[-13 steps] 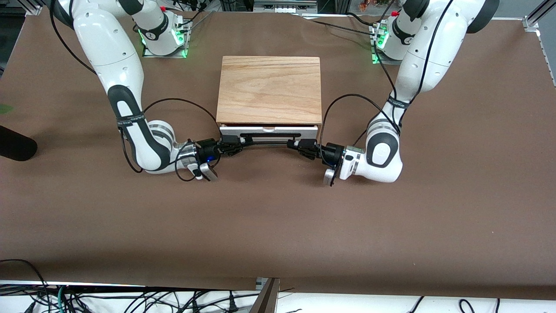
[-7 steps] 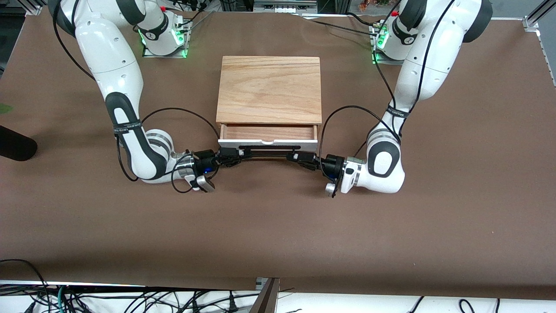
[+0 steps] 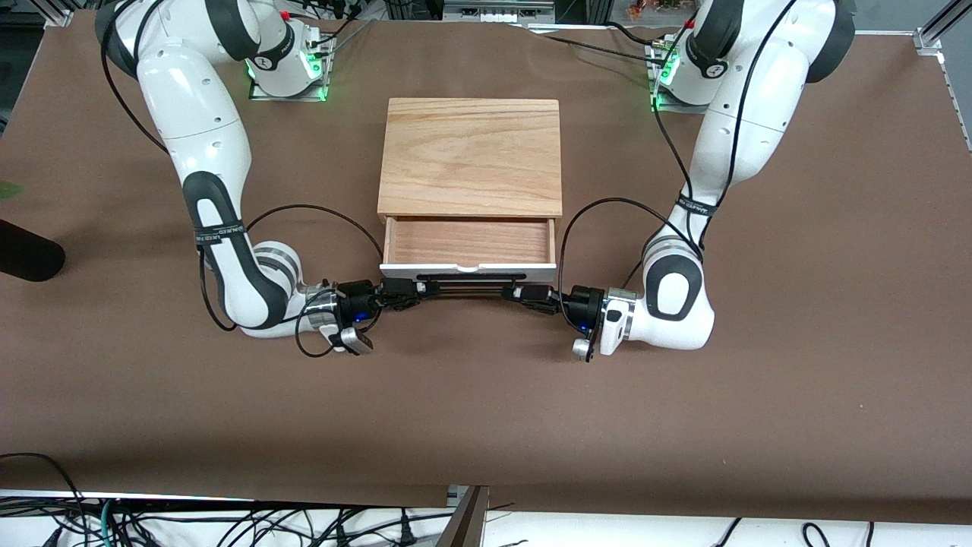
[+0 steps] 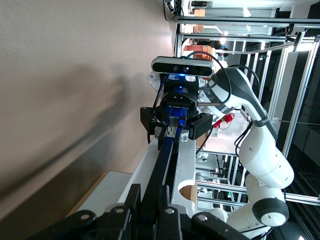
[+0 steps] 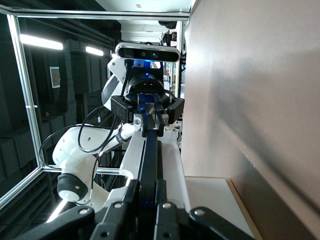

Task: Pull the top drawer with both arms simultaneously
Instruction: 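Pull the handle outward with both grippers to slide the drawer open, then open both grippers and draw them back from the handle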

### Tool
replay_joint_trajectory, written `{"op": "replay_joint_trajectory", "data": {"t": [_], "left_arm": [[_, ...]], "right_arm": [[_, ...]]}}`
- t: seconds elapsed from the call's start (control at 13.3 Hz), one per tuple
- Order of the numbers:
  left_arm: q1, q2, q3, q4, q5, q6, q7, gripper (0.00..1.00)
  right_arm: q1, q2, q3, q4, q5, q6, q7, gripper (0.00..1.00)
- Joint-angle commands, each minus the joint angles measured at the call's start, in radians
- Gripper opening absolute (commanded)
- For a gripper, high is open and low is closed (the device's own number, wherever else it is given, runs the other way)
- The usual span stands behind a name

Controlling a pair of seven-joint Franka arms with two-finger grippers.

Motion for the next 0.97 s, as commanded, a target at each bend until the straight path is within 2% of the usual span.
{"op": "replay_joint_trajectory", "data": {"t": [0.0,0.15,0.22,0.3,0.38,0.53,0.6,0.9], "left_arm": [[-0.026,-0.028,-0.032,0.058,-0.027,-0.04,-0.09,1.0],[-0.018,-0.03,-0.031,0.056,-0.025,-0.042,-0.091,1.0],[-0.016,-0.03,-0.028,0.056,-0.019,-0.043,-0.091,1.0],[-0.013,-0.027,-0.026,0.056,0.005,-0.046,-0.088,1.0],[-0.012,-0.025,-0.025,0.058,0.036,-0.045,-0.068,1.0],[-0.01,-0.025,-0.017,0.056,0.05,-0.045,-0.025,1.0],[-0.018,-0.03,0.01,0.062,0.099,-0.043,-0.028,1.0],[-0.01,-0.036,0.037,0.191,0.287,-0.043,-0.033,1.0]], "right_arm": [[-0.025,0.089,0.006,0.163,0.044,0.145,0.06,0.01],[-0.031,0.103,0.006,0.184,0.044,0.145,0.06,0.01],[-0.031,0.103,0.006,0.183,0.044,0.143,0.059,0.1],[-0.031,0.101,0.006,0.181,0.042,0.143,0.059,0.51],[-0.029,0.101,0.006,0.177,0.042,0.143,0.051,1.0],[-0.029,0.1,0.006,0.175,0.044,0.143,0.054,1.0],[-0.029,0.098,0.006,0.175,0.044,0.143,0.058,1.0],[-0.029,0.088,0.006,0.18,0.039,0.172,0.062,1.0]]}}
